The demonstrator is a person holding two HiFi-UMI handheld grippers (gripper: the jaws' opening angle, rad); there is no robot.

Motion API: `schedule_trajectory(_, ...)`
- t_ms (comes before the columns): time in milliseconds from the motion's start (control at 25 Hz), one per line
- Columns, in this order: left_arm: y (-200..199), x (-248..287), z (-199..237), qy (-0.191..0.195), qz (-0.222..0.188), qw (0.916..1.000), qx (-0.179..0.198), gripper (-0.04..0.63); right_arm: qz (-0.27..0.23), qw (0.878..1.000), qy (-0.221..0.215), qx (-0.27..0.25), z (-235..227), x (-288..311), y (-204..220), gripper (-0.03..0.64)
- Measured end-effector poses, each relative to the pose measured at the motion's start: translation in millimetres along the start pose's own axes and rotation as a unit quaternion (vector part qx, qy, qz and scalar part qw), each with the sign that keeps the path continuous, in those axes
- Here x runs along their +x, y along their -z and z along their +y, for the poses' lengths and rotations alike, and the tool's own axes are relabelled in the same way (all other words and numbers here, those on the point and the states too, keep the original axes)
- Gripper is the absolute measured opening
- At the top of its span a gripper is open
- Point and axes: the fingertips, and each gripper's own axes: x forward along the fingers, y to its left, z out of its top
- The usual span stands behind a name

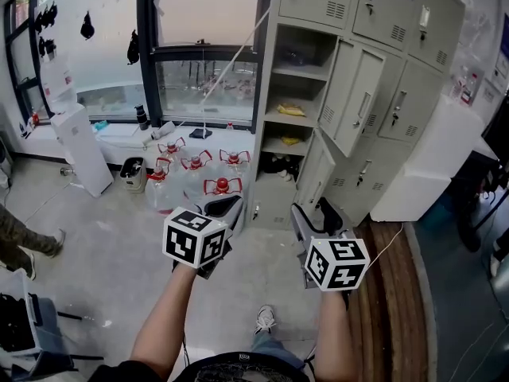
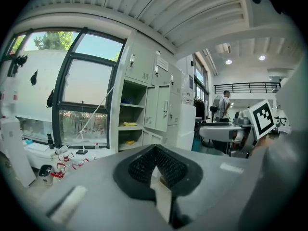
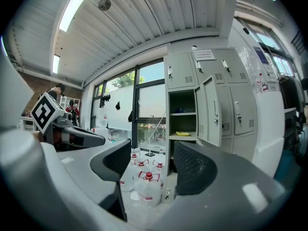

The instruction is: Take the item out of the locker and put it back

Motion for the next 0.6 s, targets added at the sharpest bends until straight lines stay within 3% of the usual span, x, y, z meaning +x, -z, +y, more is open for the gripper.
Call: schedule_trajectory(600,-62.3,148.3,68.2,-0.035,-0.001,0.9993,-0.011,0.002,0.003,0.999,-0.034,-0.020,-107.6,143.9,-40.1,0.296)
